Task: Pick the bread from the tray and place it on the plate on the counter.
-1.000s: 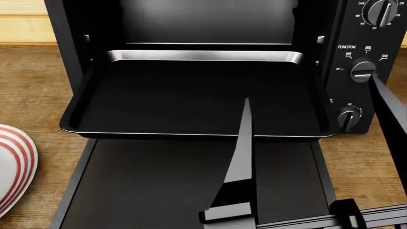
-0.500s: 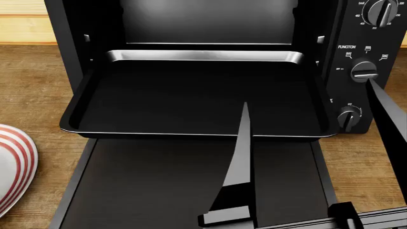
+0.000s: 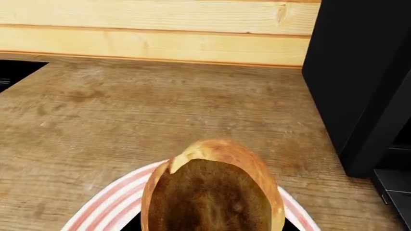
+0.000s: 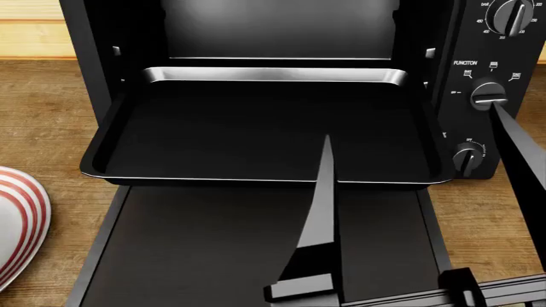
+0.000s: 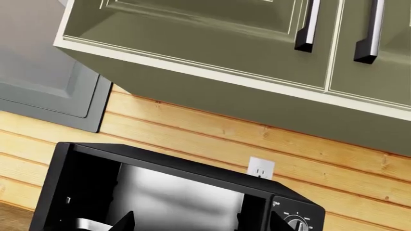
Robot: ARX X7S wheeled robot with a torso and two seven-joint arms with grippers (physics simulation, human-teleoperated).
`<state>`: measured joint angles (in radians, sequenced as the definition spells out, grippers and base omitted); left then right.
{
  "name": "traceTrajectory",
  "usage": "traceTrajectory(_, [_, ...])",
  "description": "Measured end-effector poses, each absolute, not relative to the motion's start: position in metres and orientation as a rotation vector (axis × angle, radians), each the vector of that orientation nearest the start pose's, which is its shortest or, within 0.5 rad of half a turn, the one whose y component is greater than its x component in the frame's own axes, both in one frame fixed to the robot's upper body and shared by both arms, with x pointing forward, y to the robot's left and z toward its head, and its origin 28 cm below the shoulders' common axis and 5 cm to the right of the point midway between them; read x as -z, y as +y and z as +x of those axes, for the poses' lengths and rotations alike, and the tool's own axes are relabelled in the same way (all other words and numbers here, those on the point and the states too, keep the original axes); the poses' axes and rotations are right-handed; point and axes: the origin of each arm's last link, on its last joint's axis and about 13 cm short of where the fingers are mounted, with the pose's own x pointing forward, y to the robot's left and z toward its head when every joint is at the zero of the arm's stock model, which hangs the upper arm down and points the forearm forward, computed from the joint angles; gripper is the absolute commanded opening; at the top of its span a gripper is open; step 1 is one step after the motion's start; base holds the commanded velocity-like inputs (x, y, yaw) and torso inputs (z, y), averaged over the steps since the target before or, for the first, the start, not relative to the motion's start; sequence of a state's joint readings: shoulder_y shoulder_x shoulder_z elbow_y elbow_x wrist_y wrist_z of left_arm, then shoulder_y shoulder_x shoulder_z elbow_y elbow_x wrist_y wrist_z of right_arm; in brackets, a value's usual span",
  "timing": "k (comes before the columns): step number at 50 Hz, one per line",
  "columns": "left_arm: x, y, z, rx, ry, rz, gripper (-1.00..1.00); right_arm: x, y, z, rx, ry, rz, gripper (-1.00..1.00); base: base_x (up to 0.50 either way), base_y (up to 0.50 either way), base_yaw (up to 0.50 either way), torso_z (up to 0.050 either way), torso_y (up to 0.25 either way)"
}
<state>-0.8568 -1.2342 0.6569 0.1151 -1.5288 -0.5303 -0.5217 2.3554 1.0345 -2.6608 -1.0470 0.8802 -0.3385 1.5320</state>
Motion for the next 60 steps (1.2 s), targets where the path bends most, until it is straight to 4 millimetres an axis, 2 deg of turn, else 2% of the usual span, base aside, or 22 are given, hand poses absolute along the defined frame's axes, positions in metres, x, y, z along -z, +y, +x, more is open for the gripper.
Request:
traceTrajectory(18, [-0.2168,0.3676,0.2399,-0.159,0.362,-0.033,-1.0,-0.2571,-0.1124,0.1267,-0.108,-0.483,-0.214,1.0,0.0,0.0,0.0,0.0,0.001])
traceTrajectory(60, [-0.2168,0.3676,0.2373,-0.191,0.452,-0.05,-1.0,-0.255,-0.1134,0.1255,-0.112,-0.477,-0.211,1.0,0.0,0.0,0.0,0.0,0.0])
